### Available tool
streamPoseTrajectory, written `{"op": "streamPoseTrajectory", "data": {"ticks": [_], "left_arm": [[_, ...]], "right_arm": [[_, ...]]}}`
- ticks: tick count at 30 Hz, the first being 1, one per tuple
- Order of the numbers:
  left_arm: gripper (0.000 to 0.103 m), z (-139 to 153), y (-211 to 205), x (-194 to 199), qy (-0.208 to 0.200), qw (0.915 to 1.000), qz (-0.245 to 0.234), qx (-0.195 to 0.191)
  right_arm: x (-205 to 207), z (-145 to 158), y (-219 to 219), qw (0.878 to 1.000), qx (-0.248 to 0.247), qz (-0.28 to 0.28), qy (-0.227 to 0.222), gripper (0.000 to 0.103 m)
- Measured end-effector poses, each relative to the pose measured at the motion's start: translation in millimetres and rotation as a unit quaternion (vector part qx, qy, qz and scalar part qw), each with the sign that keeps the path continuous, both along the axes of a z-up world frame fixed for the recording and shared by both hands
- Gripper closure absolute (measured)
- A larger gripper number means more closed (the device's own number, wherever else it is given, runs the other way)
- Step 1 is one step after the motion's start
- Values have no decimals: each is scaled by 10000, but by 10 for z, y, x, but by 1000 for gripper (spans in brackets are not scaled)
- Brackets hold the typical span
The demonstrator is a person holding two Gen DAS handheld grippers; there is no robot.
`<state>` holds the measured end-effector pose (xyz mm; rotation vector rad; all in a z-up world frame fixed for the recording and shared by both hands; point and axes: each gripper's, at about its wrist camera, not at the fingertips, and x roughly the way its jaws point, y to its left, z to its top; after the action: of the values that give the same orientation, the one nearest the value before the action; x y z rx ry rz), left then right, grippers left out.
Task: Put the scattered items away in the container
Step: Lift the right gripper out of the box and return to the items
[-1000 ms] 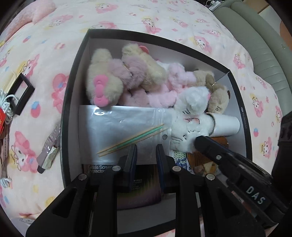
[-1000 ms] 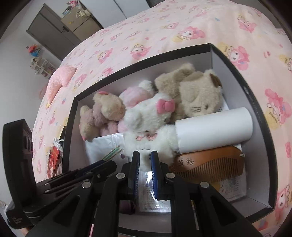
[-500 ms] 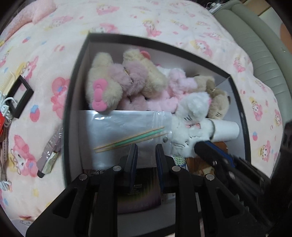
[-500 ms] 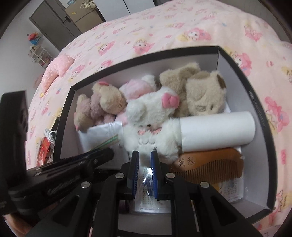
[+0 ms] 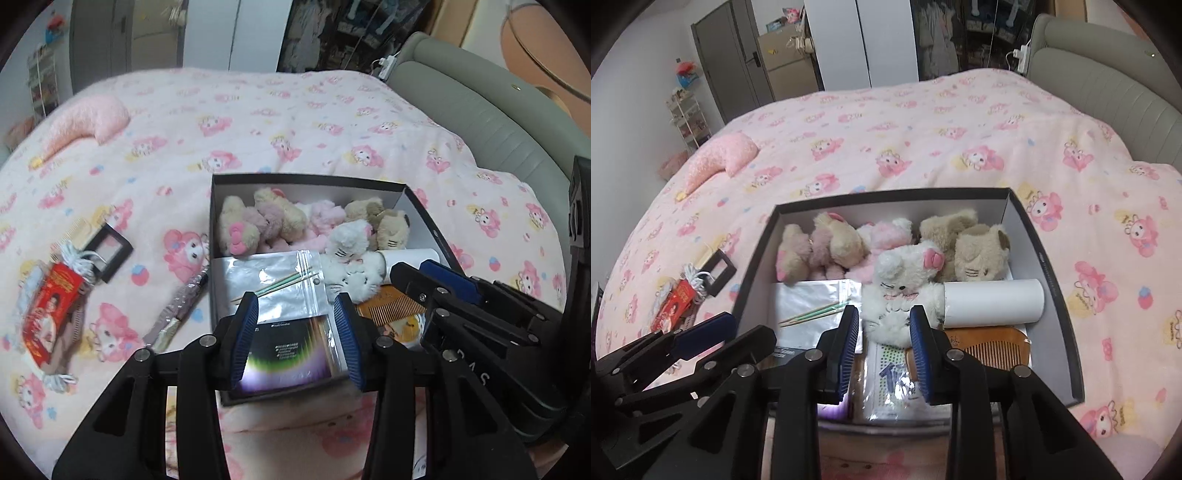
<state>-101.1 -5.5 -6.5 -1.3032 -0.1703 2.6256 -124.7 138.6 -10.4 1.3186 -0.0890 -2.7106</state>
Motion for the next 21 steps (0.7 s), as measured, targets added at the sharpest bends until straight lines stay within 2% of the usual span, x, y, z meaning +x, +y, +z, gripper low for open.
{"op": "streamPoseTrajectory", "data": {"ticks": [4, 7, 10, 21], "left_arm": [[60, 215, -44, 269, 131, 9999, -45, -71], [60, 297, -45, 463, 192, 9997, -22, -142], [60, 314, -53, 617, 214, 9997, 1, -114], [60, 317, -168, 900, 197, 9996, 151, -151]], "right_arm": [[317, 233, -74, 9994, 112, 26, 324, 78], [488, 329, -101, 9992, 54, 54, 392, 76], [653, 353, -105, 9992, 49, 17, 387, 71], [957, 370, -221, 9993, 129, -2, 362, 71]]}}
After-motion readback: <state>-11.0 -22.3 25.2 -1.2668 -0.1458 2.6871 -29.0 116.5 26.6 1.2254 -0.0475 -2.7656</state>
